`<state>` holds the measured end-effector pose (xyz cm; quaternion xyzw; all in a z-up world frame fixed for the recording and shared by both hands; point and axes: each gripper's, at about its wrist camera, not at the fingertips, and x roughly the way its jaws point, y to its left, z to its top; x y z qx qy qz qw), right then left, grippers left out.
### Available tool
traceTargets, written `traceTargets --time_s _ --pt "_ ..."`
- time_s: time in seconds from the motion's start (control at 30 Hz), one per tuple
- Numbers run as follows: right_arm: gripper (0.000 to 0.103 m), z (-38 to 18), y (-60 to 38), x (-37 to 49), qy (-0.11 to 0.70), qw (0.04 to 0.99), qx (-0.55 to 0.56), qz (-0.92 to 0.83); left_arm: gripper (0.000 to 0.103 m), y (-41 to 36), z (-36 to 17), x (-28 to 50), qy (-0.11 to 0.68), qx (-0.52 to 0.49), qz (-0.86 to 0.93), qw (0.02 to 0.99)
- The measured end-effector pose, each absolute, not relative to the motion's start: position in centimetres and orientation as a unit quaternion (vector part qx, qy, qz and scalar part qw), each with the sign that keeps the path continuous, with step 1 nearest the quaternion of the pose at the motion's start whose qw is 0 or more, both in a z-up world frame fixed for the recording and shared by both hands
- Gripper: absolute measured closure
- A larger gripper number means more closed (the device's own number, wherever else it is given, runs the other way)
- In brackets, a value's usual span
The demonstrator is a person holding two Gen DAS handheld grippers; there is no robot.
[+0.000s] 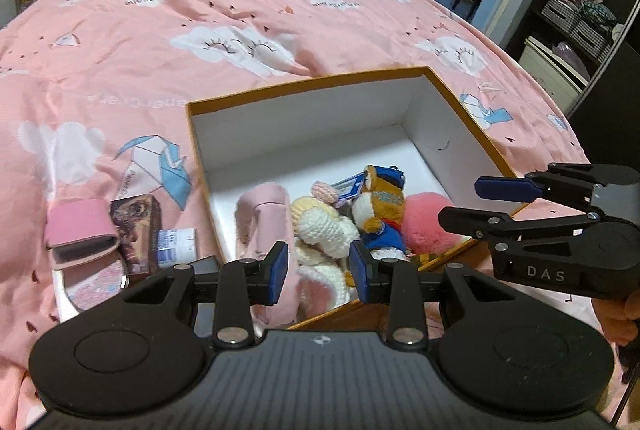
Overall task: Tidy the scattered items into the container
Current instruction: 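Withdraw both grippers from the box toward the remaining items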
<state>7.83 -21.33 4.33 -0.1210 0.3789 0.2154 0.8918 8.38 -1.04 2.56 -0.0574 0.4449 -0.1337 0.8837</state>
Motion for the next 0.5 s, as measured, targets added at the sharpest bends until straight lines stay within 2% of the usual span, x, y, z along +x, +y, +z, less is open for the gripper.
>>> traceTargets --time_s 0.27,0.5 --pt "0.049 4.2 -18.4 5.5 0.347 0.902 -0.069 0.248 0.065 3.0 3.3 5.6 0.448 -0.045 -0.080 0.889" --pt "0.052 4.1 -14.3 3.9 0.337 0.884 -0.054 0.320 0.065 7.4 3.4 4.2 0.452 -0.046 -0.034 0.890"
